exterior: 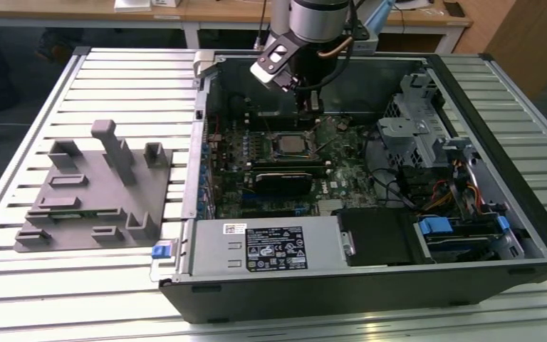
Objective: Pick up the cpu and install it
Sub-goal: 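Close the cpu cover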
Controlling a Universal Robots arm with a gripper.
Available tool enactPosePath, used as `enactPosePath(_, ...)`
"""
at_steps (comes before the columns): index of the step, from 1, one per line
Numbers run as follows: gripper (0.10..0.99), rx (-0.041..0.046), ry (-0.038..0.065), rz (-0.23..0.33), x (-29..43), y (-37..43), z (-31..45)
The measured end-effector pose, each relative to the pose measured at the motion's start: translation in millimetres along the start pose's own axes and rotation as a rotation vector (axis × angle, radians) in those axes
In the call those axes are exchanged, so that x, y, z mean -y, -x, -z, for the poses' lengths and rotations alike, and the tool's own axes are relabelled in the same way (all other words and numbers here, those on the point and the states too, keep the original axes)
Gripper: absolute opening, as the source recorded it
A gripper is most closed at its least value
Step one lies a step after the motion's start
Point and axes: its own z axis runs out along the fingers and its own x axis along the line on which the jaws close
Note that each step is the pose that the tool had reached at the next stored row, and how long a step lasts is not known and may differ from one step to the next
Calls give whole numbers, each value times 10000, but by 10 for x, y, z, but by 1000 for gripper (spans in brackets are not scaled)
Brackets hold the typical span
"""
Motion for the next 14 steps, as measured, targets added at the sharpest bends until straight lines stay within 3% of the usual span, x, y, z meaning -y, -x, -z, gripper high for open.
enactPosePath(10,106,0,-1,1,-109,4,0)
enactPosePath(14,106,0,0,-1,-114,4,55)
